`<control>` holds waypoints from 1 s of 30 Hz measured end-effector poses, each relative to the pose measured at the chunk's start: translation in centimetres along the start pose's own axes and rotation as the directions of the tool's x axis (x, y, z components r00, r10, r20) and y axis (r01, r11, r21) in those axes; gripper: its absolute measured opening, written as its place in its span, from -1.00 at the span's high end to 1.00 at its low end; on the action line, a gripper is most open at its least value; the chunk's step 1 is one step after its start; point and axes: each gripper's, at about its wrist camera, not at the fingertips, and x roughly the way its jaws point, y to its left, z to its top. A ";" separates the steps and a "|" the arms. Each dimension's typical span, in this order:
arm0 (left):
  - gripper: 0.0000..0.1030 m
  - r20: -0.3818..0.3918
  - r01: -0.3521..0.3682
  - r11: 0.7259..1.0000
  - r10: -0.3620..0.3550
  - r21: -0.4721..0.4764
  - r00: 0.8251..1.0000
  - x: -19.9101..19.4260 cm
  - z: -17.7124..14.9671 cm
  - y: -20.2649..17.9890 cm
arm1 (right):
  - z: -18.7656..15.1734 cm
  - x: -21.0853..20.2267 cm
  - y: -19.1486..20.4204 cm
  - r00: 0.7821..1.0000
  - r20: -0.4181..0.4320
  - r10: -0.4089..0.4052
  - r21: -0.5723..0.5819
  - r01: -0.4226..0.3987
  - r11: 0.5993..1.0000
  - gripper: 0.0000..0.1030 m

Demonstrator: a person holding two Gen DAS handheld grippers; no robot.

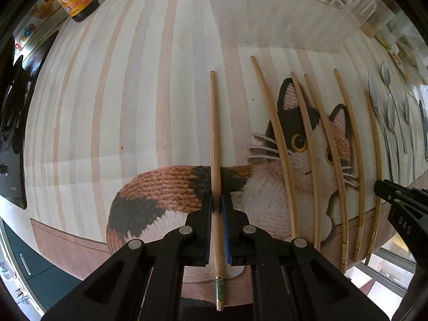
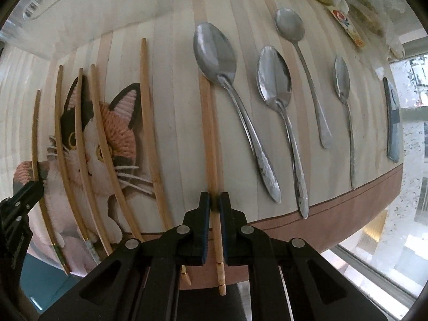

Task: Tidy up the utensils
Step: 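Lift the chopsticks with both tools and carry them toward the clear rack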

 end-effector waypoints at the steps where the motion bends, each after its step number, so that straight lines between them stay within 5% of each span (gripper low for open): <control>1: 0.90 0.004 -0.002 1.000 0.002 0.006 1.000 0.0 0.1 0.0 | 0.0 0.0 0.3 1.000 0.004 -0.011 -0.006 0.011 1.000 0.81; 6: 0.91 0.020 -0.040 0.999 0.040 0.029 0.999 -0.1 -0.3 -0.5 | -0.1 -0.3 2.0 0.997 0.043 -0.057 -0.011 0.058 0.998 0.85; 17: 0.91 0.104 -0.108 0.990 0.117 -0.087 0.988 -4.5 -1.4 1.8 | -0.5 -4.0 1.4 0.986 0.092 0.142 -0.014 -0.142 0.990 0.86; 23: 0.91 0.210 -0.103 0.983 0.134 -0.155 0.968 -10.6 -0.2 2.1 | 1.4 -9.7 0.1 0.955 0.173 0.239 -0.044 -0.235 0.971 0.86; 30: 0.91 0.354 -0.003 0.984 0.067 -0.179 0.933 -19.5 4.4 1.8 | 2.9 -17.0 -3.7 0.900 0.277 0.336 -0.094 -0.322 0.942 0.86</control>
